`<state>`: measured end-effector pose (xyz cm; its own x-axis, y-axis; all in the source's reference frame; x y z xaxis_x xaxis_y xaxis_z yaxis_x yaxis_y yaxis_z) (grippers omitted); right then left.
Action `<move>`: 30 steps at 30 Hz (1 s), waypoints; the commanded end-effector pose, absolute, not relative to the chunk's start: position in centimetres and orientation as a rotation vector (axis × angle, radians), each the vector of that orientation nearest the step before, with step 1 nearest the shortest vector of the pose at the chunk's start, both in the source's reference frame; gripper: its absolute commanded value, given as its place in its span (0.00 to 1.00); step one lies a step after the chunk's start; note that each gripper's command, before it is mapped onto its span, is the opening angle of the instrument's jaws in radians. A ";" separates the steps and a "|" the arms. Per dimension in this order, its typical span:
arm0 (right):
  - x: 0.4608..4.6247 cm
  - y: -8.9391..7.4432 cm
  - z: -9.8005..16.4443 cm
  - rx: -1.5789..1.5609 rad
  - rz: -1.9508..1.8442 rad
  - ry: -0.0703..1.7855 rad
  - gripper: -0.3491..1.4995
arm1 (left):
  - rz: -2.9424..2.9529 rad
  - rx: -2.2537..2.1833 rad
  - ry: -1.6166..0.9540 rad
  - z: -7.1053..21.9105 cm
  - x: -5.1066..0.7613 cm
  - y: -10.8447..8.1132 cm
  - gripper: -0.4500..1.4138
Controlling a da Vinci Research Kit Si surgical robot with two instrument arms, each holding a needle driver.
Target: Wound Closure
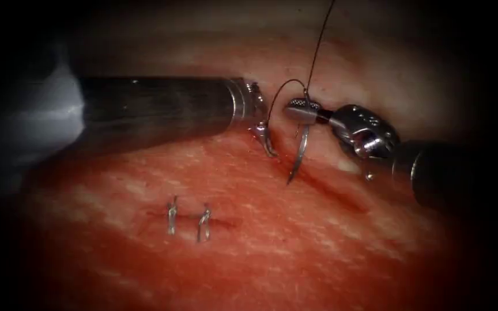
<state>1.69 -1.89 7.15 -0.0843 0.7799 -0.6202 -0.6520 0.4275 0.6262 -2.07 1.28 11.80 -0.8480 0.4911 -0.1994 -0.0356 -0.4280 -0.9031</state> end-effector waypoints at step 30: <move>1.76 -1.9 7.2 0.129 1.172 1.146 0.00 | 2.379 -0.609 -1.443 12.2 -2.10 1.0 0.00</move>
<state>1.68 -1.91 7.12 -0.0659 0.7701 -0.6346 -0.6548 0.4465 0.6098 -2.05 0.99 12.10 -0.8702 0.4509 -0.1987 -0.0288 -0.4490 -0.8931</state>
